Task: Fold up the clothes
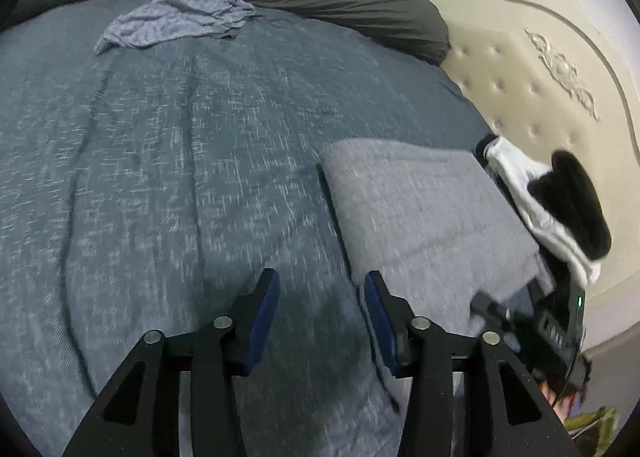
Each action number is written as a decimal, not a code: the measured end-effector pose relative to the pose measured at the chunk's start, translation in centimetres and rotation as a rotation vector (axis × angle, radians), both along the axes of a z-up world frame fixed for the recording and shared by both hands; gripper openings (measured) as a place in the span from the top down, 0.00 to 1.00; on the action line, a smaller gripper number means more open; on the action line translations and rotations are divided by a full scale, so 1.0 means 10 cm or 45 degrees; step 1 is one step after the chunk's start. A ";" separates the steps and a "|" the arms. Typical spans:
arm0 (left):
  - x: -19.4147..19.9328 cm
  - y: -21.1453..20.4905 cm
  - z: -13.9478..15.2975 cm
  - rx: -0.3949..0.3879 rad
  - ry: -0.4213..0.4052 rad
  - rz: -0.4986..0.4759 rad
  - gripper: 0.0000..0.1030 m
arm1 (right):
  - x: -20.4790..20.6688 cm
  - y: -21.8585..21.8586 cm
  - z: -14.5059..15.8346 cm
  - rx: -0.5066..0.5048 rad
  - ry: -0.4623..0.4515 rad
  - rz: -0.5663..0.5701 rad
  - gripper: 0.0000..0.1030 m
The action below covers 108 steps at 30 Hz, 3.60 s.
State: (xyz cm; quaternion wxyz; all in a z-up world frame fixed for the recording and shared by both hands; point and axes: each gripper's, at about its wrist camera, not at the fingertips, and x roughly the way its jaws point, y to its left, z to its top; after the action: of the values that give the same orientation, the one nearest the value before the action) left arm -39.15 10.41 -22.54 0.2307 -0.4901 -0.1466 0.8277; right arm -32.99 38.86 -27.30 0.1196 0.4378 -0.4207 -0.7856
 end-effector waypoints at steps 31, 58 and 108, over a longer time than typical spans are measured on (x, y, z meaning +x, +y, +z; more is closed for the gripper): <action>-1.00 0.65 -0.30 0.339 -0.058 -0.056 0.83 | -0.14 0.27 0.10 0.002 0.087 0.052 0.58; 1.86 -1.80 0.36 0.278 0.073 0.341 0.84 | 0.15 -0.67 0.61 -0.225 0.255 0.743 0.72; 2.60 -1.83 -0.19 0.240 0.178 0.252 0.88 | 1.57 -1.31 0.80 0.825 0.207 0.979 0.97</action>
State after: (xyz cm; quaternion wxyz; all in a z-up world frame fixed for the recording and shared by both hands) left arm -13.11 -7.85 -24.47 0.2025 -0.3907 -0.2547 0.8611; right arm -17.29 25.78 -19.35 0.2906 0.5130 0.0468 -0.8064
